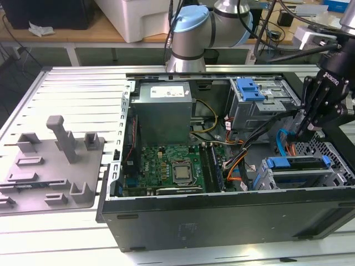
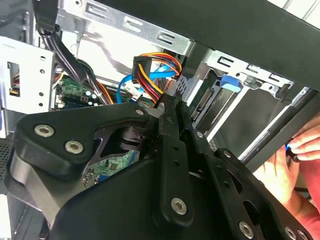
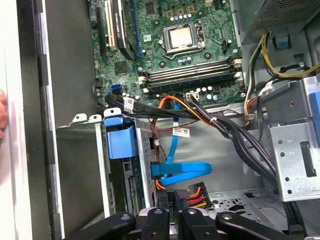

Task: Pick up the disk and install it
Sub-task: 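Insert the first disk wire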

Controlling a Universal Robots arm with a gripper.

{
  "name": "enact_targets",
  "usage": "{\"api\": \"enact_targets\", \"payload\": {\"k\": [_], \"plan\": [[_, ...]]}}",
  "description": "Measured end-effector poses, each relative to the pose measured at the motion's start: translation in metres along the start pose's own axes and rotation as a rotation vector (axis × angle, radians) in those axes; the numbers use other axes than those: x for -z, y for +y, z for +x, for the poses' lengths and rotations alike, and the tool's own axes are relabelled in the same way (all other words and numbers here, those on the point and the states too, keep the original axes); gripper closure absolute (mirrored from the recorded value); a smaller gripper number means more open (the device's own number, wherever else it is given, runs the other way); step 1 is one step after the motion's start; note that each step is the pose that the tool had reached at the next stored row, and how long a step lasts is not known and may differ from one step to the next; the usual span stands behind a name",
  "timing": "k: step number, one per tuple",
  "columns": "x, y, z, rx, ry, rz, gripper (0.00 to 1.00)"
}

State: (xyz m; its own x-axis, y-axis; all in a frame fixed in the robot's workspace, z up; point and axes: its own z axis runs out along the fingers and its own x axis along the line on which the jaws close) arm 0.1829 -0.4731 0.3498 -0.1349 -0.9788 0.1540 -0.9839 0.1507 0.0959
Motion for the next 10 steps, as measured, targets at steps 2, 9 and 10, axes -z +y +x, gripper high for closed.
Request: {"api": "enact_targets", "payload": {"k": [2,9,10], "plan": [[-0.0008,0.0013,0.0046,0.002,-0.0114,0.0014,0.83],[-0.0019,0.0014,0.0137,0.006,-0.0432,0.0014,0.83],[-0.0019,0.0014,0.0139,0.007,-0.045,0.0013,0.83]]}}
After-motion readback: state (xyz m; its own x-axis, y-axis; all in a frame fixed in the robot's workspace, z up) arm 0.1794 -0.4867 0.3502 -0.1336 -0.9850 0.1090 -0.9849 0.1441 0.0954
